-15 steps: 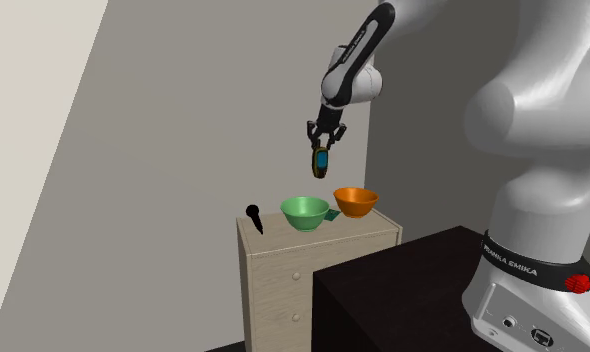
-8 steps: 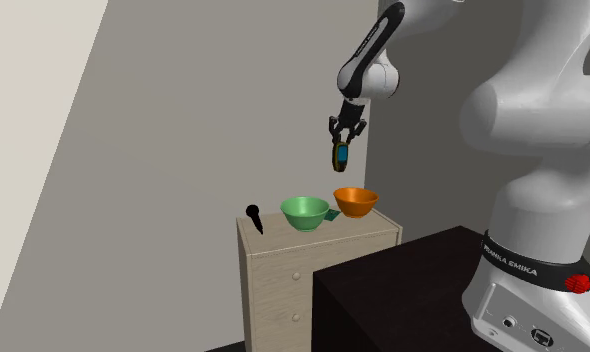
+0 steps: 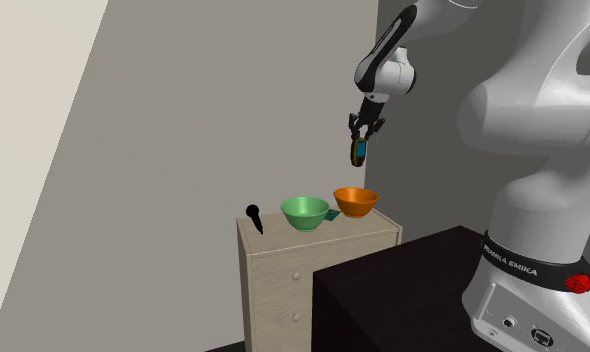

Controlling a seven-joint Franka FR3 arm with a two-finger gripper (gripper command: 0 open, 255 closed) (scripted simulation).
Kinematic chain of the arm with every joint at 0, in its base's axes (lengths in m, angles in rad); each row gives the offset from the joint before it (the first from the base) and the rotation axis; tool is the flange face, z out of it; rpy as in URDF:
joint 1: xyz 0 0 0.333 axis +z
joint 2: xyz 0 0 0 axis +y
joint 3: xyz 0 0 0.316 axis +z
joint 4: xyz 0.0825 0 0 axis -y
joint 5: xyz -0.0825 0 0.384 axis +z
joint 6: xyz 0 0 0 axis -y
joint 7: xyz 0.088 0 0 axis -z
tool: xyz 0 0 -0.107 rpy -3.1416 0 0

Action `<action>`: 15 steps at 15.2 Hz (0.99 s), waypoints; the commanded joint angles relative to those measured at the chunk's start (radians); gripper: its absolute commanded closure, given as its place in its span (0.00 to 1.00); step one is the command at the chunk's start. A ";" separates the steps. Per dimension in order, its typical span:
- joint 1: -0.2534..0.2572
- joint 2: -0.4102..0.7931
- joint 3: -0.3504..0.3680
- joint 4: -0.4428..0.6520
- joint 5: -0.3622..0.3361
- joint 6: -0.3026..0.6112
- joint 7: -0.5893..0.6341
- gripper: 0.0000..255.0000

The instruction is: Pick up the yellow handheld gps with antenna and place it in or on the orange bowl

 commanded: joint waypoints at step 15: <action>0.061 0.155 -0.078 -0.012 -0.084 0.161 0.033 1.00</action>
